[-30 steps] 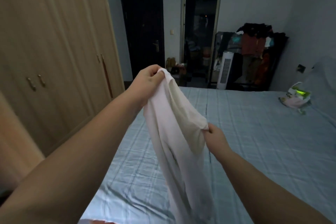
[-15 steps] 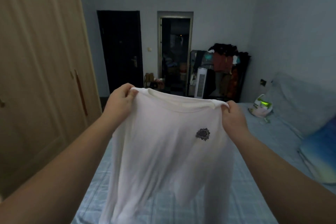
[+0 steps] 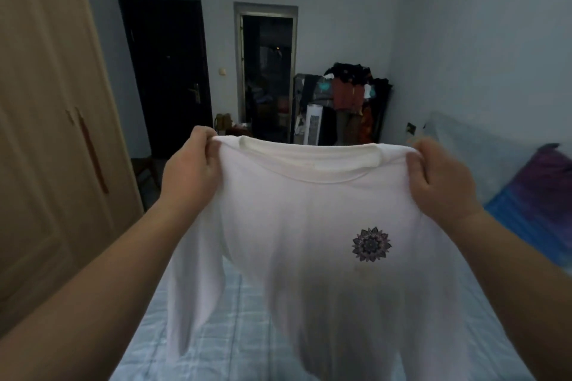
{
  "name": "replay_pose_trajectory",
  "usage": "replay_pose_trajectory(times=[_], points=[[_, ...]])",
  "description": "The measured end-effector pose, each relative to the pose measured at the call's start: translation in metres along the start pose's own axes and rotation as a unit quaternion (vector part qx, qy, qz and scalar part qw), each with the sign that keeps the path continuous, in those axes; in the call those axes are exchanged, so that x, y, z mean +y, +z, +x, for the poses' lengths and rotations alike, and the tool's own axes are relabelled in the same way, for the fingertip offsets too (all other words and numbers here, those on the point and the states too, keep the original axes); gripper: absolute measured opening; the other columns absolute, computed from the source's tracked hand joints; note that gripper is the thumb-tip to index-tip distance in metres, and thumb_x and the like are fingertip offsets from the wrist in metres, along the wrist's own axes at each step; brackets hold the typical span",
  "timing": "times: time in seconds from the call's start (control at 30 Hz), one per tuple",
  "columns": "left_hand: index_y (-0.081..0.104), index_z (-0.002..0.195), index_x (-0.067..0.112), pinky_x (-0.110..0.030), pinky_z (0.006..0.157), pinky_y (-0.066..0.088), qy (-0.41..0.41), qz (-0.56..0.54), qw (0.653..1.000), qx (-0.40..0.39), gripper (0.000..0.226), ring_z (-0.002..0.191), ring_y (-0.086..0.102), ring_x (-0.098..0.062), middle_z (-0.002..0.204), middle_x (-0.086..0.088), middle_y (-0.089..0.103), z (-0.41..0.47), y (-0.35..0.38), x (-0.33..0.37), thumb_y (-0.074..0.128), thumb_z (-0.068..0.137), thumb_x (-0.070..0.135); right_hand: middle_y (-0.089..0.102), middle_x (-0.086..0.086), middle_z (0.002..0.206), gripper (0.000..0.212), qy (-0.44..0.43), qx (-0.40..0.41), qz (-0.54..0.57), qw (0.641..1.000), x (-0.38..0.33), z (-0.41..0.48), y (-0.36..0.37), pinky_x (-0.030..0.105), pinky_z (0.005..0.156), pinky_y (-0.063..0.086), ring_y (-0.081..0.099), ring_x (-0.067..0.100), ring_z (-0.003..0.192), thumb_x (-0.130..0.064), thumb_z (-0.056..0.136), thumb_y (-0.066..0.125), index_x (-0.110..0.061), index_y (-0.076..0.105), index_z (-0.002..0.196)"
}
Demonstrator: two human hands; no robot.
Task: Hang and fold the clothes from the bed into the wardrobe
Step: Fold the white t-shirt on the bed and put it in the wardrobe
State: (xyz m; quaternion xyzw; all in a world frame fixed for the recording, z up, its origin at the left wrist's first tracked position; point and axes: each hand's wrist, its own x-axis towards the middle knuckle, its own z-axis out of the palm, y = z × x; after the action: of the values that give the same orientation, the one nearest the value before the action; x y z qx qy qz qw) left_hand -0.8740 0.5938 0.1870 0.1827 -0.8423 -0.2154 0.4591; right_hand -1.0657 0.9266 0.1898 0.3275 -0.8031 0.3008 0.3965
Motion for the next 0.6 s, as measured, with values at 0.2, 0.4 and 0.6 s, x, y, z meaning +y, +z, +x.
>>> replay_pose_trajectory(times=[0.2, 0.4, 0.6], points=[[0.051, 0.107, 0.024, -0.042, 0.074, 0.049, 0.052, 0.005, 0.998, -0.016, 0.015, 0.077, 0.060, -0.027, 0.082, 0.003, 0.059, 0.003, 0.052, 0.002, 0.040, 0.103, 0.034, 0.063, 0.015, 0.077, 0.006, 0.030, 0.043, -0.033, 0.998, 0.053, -0.010, 0.005, 0.033, 0.064, 0.034, 0.061, 0.038, 0.070, -0.029, 0.098, 0.047, -0.024, 0.048, 0.102], [0.057, 0.100, 0.021, -0.036, 0.069, 0.040, 0.033, 0.051, 0.993, -0.103, 0.023, 0.077, 0.056, -0.026, 0.081, 0.000, 0.059, 0.013, 0.148, -0.022, 0.044, 0.101, 0.041, 0.065, 0.019, 0.076, 0.023, 0.057, -0.016, -0.071, 0.996, 0.128, -0.026, 0.058, 0.036, 0.064, 0.034, 0.064, 0.042, 0.070, -0.038, 0.099, 0.043, -0.019, 0.056, 0.098], [0.055, 0.096, 0.021, -0.034, 0.066, 0.033, -0.032, 0.051, 0.965, -0.253, 0.016, 0.079, 0.056, -0.026, 0.081, 0.004, 0.057, 0.015, 0.299, -0.072, 0.051, 0.100, 0.036, 0.061, 0.015, 0.077, 0.043, 0.131, -0.178, -0.085, 0.971, 0.238, -0.046, 0.173, 0.035, 0.060, 0.033, 0.061, 0.039, 0.071, -0.049, 0.098, 0.032, -0.013, 0.056, 0.097]])
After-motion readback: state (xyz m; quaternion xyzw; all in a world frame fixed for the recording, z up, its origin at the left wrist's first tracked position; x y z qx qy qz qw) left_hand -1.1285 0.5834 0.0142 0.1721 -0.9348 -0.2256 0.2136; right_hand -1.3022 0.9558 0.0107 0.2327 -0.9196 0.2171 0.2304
